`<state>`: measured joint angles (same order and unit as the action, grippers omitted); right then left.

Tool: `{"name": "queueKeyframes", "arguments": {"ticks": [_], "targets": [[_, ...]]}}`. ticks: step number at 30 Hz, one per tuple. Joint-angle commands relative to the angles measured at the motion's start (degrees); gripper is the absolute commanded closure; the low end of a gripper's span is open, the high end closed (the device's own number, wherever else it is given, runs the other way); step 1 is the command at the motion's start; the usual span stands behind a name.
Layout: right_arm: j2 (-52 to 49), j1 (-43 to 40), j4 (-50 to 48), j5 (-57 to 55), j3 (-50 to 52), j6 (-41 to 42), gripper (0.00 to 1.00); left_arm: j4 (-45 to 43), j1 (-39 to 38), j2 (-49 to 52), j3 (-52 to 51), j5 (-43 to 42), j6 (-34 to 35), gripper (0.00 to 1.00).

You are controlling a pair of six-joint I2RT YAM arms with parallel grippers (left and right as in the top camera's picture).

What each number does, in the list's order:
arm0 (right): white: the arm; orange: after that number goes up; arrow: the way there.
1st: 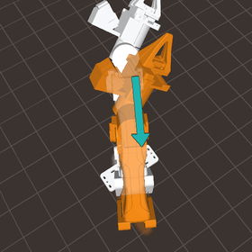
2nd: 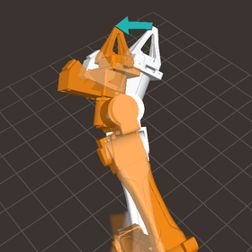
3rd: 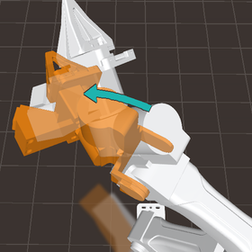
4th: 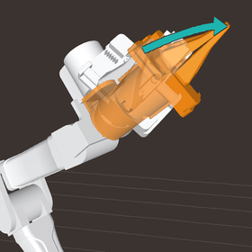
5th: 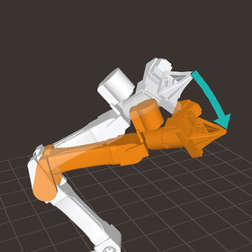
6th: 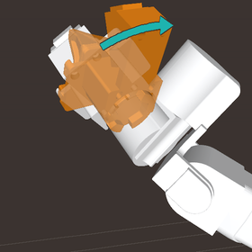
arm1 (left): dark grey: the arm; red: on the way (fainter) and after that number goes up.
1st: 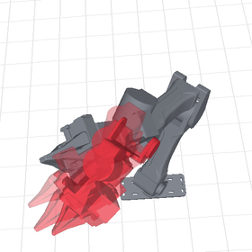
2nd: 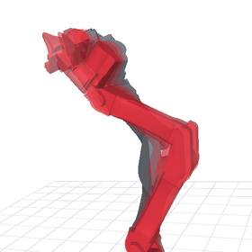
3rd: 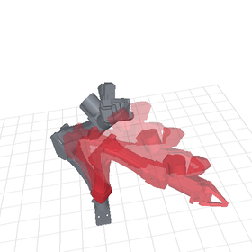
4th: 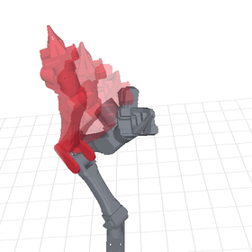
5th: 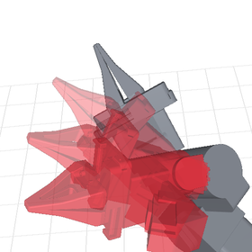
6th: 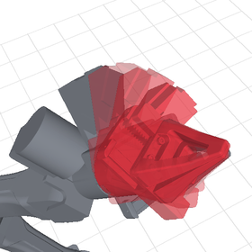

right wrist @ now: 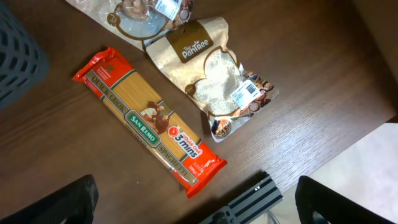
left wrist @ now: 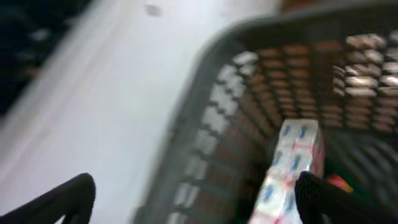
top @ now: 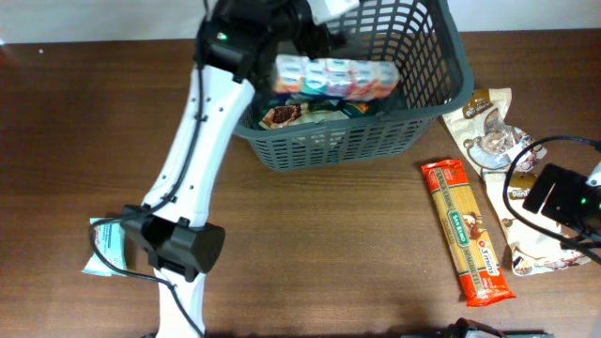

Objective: Pack container
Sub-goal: 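Carry the white tissue pack into the basket and release it, then grasp the mint-green tissue pack with the left gripper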

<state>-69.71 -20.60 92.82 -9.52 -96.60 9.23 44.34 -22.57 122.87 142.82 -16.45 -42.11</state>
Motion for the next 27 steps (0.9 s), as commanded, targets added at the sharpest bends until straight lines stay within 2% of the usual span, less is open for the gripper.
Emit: {"name": "queueKeyframes", "arguments": {"ticks": [1,4,7,8,9,12,16,19,23,27], "targets": [[-0.2,-0.44,-0.02,0.33,-0.92,0.52,0.01,0.57,5.49,-5.9,6.38,8.11,13.09,0.06],[-0.2,-0.44,-0.09,0.33,-0.92,0.55,0.01,5.29,11.19,-7.76,7.89,14.38,22.97,0.06],[-0.2,-0.44,-0.35,0.35,-0.92,0.74,0.01,16.0,18.47,-8.48,7.87,16.7,30.16,0.06],[-0.2,-0.44,-0.48,0.55,-0.92,0.74,0.01,21.75,21.11,-8.41,7.8,16.7,32.61,0.09],[-0.2,-0.44,-0.59,0.72,-0.92,0.74,0.01,26.86,23.28,-8.07,7.41,16.7,34.32,0.15],[-0.2,-0.44,-0.7,1.29,-0.92,0.74,0.01,40.81,29.35,-6.86,4.72,16.09,37.9,0.18],[-0.22,-0.44,-1.31,1.42,-0.92,0.74,0.01,51.82,34.45,-5.55,-2.23,14.34,37.79,0.18],[-0.22,-0.44,-1.95,1.44,-0.92,0.74,0.01,52.35,35.89,-5.55,-10.01,14.38,35.36,0.18],[-0.5,-0.44,-2.23,1.86,-0.92,0.74,0.01,49.53,36.59,-5.55,-21.38,17.25,28.81,0.17],[-1.46,-0.44,-2.21,3.17,-0.92,0.72,0.01,42.91,38.91,-5.55,-32.13,21.09,28.26,0.16]]}}
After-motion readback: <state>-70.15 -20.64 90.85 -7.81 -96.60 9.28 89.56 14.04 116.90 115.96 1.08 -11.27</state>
